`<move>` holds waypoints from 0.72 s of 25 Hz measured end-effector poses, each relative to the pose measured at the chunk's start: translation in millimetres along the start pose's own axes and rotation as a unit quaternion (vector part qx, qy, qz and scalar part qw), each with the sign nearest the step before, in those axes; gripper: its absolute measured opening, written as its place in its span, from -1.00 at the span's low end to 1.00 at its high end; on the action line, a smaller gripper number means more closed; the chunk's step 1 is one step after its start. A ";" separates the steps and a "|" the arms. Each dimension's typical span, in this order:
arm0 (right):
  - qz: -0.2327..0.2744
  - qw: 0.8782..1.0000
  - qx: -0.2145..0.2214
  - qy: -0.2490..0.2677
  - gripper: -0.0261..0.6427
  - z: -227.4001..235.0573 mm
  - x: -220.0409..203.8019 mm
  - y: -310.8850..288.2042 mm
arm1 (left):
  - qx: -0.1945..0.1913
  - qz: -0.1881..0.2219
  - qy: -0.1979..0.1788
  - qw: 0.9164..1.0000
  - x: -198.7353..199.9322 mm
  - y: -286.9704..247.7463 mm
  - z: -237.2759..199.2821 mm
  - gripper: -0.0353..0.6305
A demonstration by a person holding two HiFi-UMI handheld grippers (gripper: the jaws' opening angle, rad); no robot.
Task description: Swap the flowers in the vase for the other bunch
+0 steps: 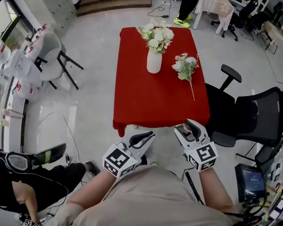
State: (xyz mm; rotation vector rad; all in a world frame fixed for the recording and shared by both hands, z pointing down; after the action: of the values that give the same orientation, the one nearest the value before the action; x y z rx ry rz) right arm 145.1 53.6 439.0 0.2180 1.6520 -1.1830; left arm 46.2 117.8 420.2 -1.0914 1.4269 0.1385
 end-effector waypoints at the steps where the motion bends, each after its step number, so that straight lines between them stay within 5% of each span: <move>1: -0.001 1.000 -0.006 0.002 -0.26 7.8 10.4 -9.0 | -0.006 0.001 0.000 1.000 6.8 -3.5 -10.7 -0.83; 10: 0.016 0.998 -0.057 -0.004 -0.09 78.5 91.3 -88.7 | -0.029 -0.006 -0.016 0.999 33.7 -20.1 -105.0 -0.82; 18: 0.028 0.999 -0.017 0.013 0.07 132.5 145.4 -150.2 | 0.022 0.017 0.008 1.000 66.1 -36.9 -135.0 -0.82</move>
State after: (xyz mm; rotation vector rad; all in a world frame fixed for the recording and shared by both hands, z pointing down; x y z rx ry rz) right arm 68.5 -180.4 413.6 0.2576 1.6772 -1.1136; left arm -11.0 -25.8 414.4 -1.0347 1.4570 0.1229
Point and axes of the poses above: the fingertips, and each gripper's own axes: y backward along the fingers, z to its right, x out of its top, the point moved 1 cm from there along y, backward along the fingers, and after that the axes turned 15 degrees about -z, right-handed, at the moved point
